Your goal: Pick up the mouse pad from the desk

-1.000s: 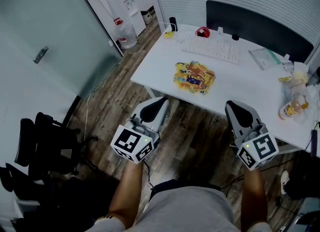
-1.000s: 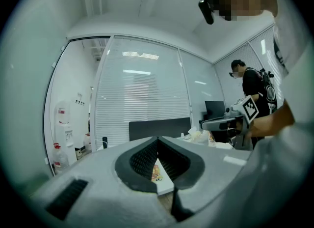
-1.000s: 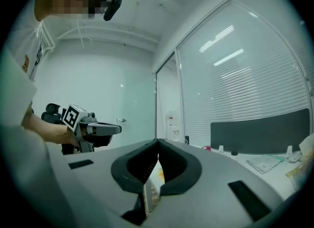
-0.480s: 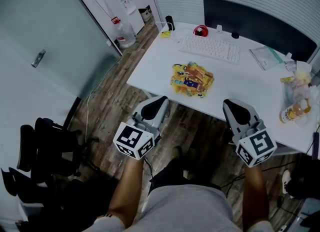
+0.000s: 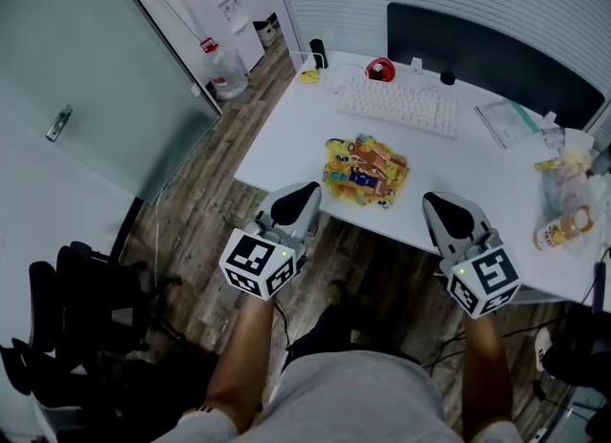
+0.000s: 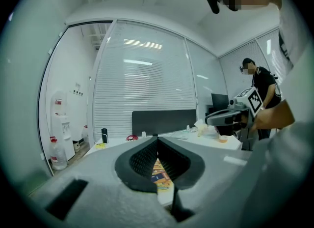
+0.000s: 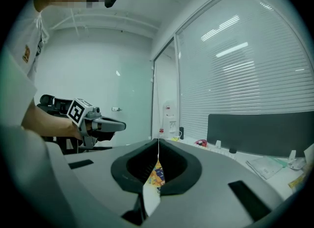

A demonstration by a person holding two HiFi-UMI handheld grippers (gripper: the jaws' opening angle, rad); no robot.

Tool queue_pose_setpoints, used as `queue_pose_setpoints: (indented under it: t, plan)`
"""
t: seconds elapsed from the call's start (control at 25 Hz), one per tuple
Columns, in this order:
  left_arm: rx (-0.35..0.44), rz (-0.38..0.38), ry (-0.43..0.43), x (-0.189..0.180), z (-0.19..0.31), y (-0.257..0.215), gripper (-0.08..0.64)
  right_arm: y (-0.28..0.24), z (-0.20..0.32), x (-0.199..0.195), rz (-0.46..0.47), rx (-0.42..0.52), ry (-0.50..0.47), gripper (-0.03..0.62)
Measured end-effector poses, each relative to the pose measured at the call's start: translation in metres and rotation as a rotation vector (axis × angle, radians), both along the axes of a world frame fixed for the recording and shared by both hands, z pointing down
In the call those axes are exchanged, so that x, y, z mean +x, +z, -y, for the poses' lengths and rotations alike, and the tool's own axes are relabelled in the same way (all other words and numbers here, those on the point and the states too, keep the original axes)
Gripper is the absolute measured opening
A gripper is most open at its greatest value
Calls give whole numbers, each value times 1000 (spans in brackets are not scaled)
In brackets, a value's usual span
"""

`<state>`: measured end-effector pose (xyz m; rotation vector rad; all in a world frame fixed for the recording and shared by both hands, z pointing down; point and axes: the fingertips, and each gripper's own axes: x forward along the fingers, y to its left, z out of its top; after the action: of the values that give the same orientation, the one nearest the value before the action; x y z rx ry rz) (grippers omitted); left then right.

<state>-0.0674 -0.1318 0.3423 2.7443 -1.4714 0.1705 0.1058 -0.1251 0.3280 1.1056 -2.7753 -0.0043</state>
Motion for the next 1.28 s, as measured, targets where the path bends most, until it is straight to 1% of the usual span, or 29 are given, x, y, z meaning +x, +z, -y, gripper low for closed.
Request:
queue_pose_setpoints:
  t: [0.4,0.64,0.92,1.08,1.28]
  plan:
    - [-76,32,59,-26,65,30,17,26,54,-27,-56,-61,67,14]
    - [-160,62,109,-35,97,57,17,49,79,-40,-104,-112,116,14]
    - [-256,98,163,-44,124,91,18,77,98,-49,-151,-165,179,14]
    - [-288,111,199,-46,136,104,18,88,105,-50,-165,-190,218,14]
    - [-323,125,227,-45,148,118,20,102,112,-51,-172,-229,239,15]
